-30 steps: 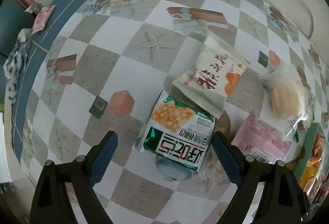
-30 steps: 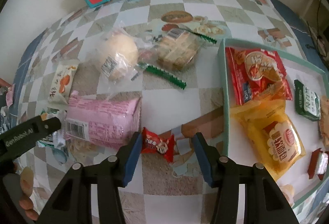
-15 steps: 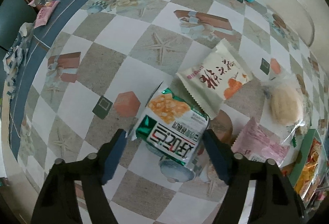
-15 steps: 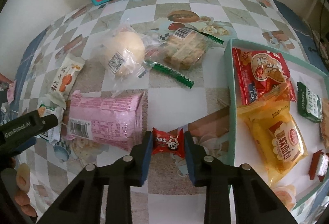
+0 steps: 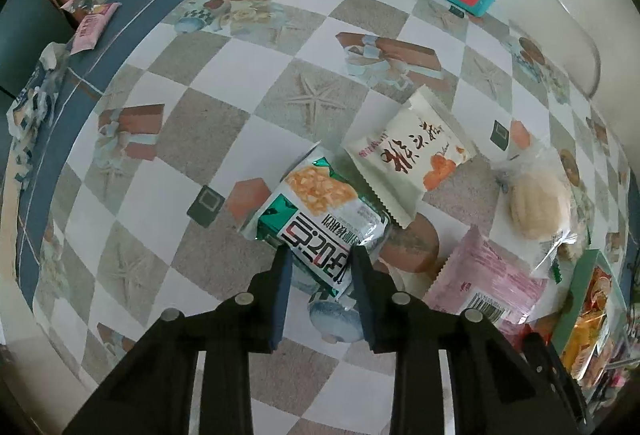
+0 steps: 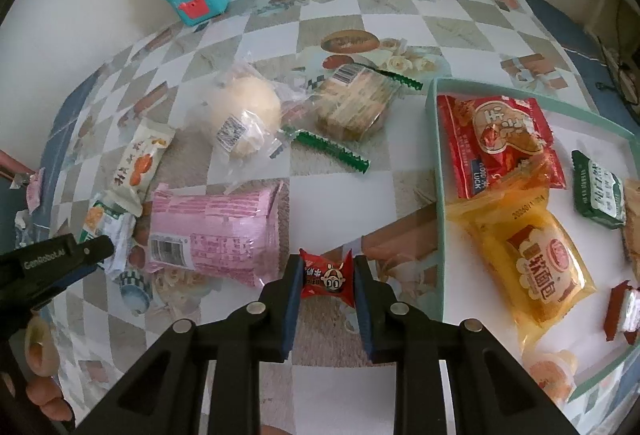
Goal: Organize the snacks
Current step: 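Lift the cracker bag with left tool while right tool carries red candy toward the tray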
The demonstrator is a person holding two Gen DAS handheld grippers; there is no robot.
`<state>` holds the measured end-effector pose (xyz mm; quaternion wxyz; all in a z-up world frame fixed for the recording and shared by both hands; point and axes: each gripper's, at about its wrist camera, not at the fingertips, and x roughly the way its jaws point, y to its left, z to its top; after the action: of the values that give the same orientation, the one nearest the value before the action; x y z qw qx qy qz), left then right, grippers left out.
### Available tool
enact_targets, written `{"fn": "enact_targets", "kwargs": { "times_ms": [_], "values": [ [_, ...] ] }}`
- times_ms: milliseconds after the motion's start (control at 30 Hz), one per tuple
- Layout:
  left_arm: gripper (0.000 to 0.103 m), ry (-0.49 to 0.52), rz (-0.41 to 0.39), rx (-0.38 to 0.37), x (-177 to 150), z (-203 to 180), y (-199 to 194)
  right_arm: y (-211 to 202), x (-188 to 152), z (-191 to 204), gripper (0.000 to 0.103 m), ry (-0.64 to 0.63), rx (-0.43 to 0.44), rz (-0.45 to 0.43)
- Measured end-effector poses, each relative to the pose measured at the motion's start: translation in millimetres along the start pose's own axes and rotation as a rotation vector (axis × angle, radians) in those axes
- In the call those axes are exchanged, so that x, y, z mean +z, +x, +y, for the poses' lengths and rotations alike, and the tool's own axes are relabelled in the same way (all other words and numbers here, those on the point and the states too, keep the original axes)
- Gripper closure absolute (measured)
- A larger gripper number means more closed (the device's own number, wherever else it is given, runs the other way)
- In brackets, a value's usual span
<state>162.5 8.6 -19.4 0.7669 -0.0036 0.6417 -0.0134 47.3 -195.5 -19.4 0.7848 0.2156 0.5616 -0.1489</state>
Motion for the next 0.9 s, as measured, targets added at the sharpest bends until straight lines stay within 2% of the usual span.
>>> {"fn": "enact_targets", "kwargs": {
  "times_ms": [333,500,600,700,733,767,800,833,867,900],
  "values": [
    [0.074,-0.042,0.017,-0.061,-3.9,33.0,-7.8,-15.9,-8.8,-0.8,0.077,0.002,-0.002,-0.014],
    [0.086,-0.056,0.018,-0.077,-3.2,54.2,-9.2,-13.5,-6.9,3.0,0.077,0.012,0.003,-0.011],
    [0.086,-0.059,0.018,-0.074,-2.9,59.4,-11.5,-12.5,-6.9,4.2,0.077,0.013,0.009,-0.007],
    [0.084,-0.086,0.034,-0.103,-1.8,67.5,-11.5,-13.6,-7.5,2.8,0.077,0.014,0.014,-0.008],
    [0.083,-0.085,0.036,-0.110,-1.7,69.6,-11.6,-14.1,-7.6,2.2,0.077,0.015,0.015,-0.009],
    [0.073,-0.081,0.034,-0.113,-1.1,71.8,-11.5,-14.5,-7.5,1.3,0.077,0.017,0.016,-0.009],
    [0.052,-0.082,0.024,-0.114,-0.5,72.2,-12.3,-14.5,-7.2,0.3,0.077,0.021,0.017,-0.010],
    [0.040,-0.091,0.018,-0.117,2.1,73.5,-11.3,-14.1,-6.7,-0.6,0.077,0.024,0.018,-0.010],
    [0.032,-0.111,0.012,-0.129,3.7,76.6,-10.6,-13.7,-6.4,-1.1,0.077,0.027,0.019,-0.009],
    [0.032,-0.121,0.010,-0.139,5.3,77.8,-9.7,-13.0,-6.1,-1.5,0.077,0.028,0.021,-0.008]
  ]
}}
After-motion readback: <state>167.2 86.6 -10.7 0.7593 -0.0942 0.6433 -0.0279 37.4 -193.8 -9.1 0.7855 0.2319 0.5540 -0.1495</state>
